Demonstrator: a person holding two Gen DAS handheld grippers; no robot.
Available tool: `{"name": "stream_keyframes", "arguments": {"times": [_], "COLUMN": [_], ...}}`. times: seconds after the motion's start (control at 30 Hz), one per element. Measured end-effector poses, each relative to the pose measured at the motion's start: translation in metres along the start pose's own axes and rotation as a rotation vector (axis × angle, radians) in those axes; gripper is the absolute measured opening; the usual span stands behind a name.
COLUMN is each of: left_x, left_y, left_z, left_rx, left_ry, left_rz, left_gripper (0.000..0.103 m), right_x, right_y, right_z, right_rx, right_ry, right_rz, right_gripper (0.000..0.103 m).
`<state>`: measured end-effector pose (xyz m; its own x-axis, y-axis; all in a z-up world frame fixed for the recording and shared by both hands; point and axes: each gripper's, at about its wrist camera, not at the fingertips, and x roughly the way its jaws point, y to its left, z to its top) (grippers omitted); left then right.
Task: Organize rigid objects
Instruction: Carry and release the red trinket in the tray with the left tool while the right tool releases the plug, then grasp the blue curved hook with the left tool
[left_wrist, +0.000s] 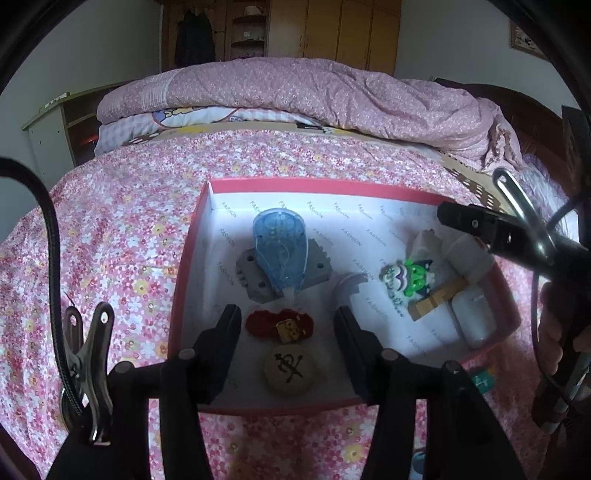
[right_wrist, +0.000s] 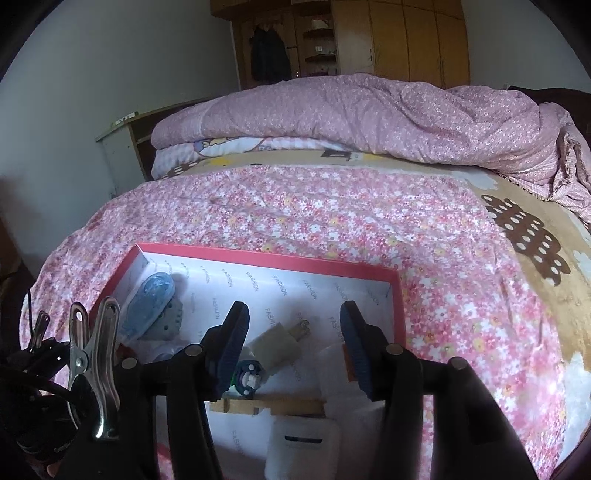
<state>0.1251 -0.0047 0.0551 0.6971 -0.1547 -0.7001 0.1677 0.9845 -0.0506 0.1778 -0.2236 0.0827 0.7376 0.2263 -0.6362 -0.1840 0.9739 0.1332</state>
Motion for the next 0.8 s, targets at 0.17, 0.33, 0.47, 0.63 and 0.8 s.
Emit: {"name": "stream_keyframes", "arguments": {"times": [0.17,0.33,0.47,0.63,0.8], "left_x": [-0.015,-0.033,-0.043,-0.052,-0.059], "left_y": [-0.005,-0.012,-0.019,-0.029,-0.033], "left_z": [0.0,-0.006,-0.013,-0.023,-0.034], "left_rx": [0.008,0.019,0.028,0.044,0.037], "left_ry": [-0.016,-0.029,-0.029,-0.024,-0.003], "left_rz": [-0.011,-0.03,-0.04,-0.048,-0.071], "left_gripper": [0.056,0.056,0.056,0.056,0.056], "right_x": [-0.016,-0.037,-0.057,-0.075,-0.092], "right_y": [0.001,0.002,0.002,0.004,0.01], "right_z": [-0.007,-0.022,-0.038,-0.055,-0.074], "right_rx": [0.019,0.025,0.038,0.039,0.031], "right_ry": [-0.003,-0.008,-0.013,0.001,0.01], "right_rz": [0.026,0.04,0.046,0.059,0.042], "right_gripper": [0.053,0.053,0.053,0.053,0.053]}}
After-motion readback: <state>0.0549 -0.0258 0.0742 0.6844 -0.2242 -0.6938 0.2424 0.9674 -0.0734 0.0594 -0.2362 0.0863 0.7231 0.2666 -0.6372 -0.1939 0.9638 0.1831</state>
